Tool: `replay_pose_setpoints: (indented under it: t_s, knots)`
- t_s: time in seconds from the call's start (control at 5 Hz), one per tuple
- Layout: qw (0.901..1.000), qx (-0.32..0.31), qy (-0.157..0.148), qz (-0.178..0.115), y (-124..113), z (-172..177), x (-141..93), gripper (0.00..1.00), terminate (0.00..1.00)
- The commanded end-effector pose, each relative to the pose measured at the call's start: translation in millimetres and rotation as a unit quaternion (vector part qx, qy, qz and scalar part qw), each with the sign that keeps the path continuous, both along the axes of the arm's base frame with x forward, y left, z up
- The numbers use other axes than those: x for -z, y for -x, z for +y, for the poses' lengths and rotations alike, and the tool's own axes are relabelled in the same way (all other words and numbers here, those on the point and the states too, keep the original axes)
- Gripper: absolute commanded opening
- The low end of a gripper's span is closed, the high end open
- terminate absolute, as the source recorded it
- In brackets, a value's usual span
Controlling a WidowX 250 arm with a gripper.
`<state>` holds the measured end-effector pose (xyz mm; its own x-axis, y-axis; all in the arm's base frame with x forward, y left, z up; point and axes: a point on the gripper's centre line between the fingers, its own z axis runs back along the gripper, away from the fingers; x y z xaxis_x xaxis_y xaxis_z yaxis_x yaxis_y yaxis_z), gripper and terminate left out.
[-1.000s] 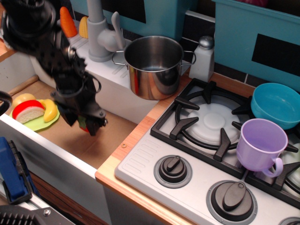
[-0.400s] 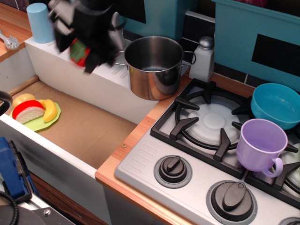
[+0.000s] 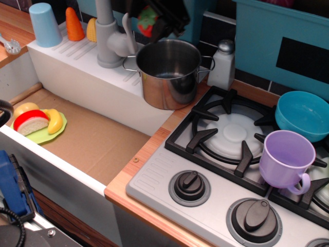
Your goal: Put strawberry in pot
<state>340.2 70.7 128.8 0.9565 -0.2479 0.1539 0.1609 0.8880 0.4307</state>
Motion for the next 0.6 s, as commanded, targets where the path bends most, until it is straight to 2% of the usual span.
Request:
replay_pose_setpoints:
  t_s: [0.0,0.2,0.4]
  knots:
    - [0.9977,0.020,0.055,-0.035,-13.5,10.0,8.2,1.00,0.00]
    - [0.9977,0.020,0.055,-0.035,-13.5,10.0,8.2,1.00,0.00]
    - [0.9977,0.020,0.055,-0.035,-13.5,10.0,8.2,1.00,1.00]
